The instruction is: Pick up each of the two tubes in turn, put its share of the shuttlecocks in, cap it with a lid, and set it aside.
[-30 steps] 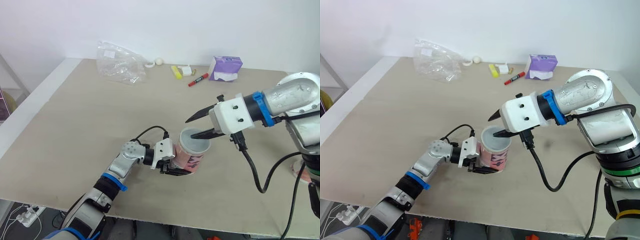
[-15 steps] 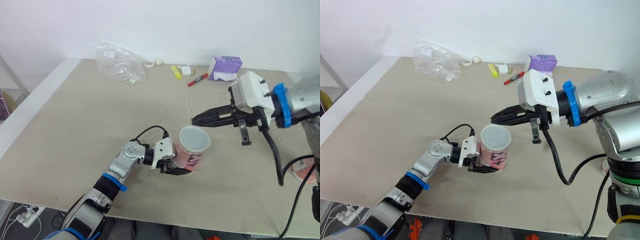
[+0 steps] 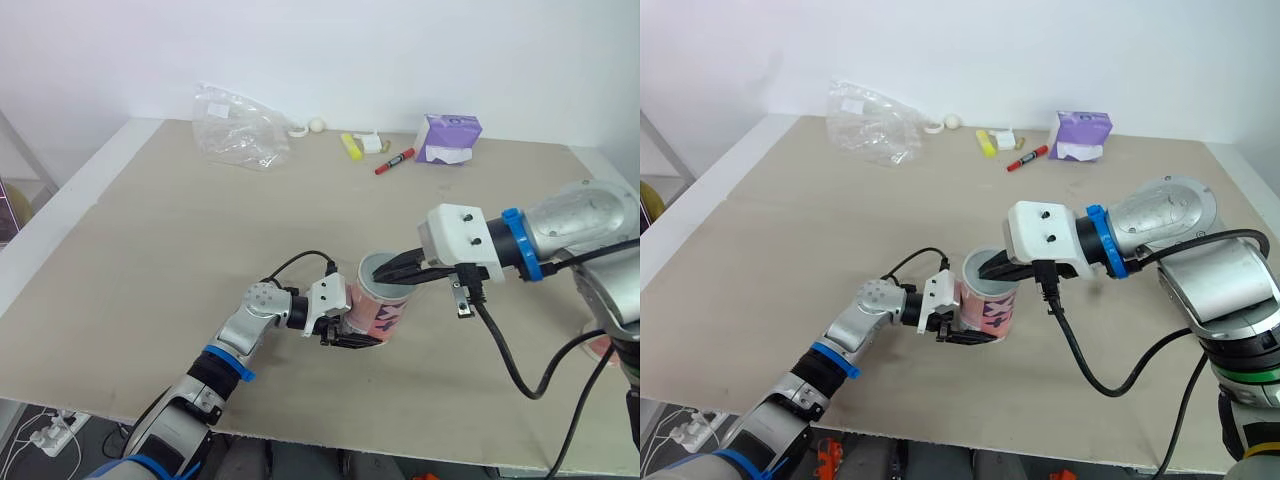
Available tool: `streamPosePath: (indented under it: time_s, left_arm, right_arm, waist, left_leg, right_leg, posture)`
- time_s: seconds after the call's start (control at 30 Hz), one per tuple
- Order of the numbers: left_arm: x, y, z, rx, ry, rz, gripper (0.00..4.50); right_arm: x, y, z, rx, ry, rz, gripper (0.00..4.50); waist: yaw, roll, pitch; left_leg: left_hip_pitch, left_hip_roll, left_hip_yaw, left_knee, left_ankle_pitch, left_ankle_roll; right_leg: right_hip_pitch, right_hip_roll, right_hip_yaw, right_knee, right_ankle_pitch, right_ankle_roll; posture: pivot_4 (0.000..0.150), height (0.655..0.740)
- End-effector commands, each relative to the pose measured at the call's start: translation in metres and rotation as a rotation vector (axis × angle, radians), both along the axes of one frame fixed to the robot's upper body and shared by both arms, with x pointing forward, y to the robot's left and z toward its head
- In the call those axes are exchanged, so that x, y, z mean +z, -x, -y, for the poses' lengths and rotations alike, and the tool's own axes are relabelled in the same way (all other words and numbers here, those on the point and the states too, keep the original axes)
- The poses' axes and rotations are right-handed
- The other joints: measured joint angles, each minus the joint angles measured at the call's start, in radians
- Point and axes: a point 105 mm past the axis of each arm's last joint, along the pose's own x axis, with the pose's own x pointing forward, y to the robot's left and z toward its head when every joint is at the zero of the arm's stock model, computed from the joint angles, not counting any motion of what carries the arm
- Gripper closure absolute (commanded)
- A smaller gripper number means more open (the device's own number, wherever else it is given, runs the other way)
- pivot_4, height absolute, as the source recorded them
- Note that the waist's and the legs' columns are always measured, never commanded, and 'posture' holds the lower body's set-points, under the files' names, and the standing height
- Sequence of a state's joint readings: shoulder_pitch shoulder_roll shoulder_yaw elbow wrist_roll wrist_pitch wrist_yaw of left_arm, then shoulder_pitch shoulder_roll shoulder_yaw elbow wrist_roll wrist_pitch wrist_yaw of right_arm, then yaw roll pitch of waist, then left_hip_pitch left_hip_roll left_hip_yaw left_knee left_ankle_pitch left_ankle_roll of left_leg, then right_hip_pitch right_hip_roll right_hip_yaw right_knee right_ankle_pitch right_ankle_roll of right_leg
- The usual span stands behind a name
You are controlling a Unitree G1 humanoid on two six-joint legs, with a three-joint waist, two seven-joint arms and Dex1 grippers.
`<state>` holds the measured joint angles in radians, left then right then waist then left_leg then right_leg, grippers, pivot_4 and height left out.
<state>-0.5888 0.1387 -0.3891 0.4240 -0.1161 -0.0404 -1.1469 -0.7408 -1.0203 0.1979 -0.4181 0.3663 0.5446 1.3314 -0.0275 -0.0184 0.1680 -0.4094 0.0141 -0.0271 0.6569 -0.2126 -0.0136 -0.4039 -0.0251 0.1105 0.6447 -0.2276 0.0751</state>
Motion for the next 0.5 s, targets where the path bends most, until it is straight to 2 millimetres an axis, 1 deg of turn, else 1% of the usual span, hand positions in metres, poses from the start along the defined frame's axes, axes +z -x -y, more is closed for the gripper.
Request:
streamPosePath:
  time_s: [0.03,0.2,0.33,0.5]
  left_arm:
    - [-0.005,-0.006,-0.006,0.040,-0.031,-0.003,1.64]
    - [-0.005,-0.005,-0.006,0.036,-0.033,0.012,1.64]
    - [-0.005,-0.004,-0.006,0.033,-0.034,0.019,1.64]
    - [-0.006,-0.004,-0.006,0.029,-0.036,0.019,1.64]
  right_arm:
    - [-0.028,-0.008,0.011,-0.069,0.093,-0.097,4.31]
    - [-0.030,-0.013,0.009,-0.104,0.083,-0.118,4.31]
    - [-0.029,-0.015,0.008,-0.131,0.069,-0.120,4.31]
    - [-0.017,-0.024,0.010,-0.163,0.059,-0.073,4.31]
  waist:
    - [0.000,0.000,0.000]
    - [-0.002,-0.002,-0.001]
    - [-0.005,-0.003,-0.003]
    - [-0.006,-0.004,-0.003]
  left_leg:
    - [0.000,0.000,0.000,0.000,0.000,0.000]
    - [0.002,0.001,0.001,0.000,0.000,0.000]
    - [0.002,0.001,0.001,0.000,0.000,0.000]
    - [0.002,0.001,0.001,0.000,0.000,0.000]
  right_leg:
    - [0.000,0.000,0.000,0.000,0.000,0.000]
    - [-0.001,0.000,0.000,0.000,0.000,0.000]
    - [0.000,0.000,0.000,0.000,0.000,0.000]
    - [-0.002,0.000,0.000,0.000,0.000,0.000]
  posture:
    - [0.150,0.7400]
    - [0.150,0.7400]
    - [0.150,0.7400]
    - [0.150,0.7400]
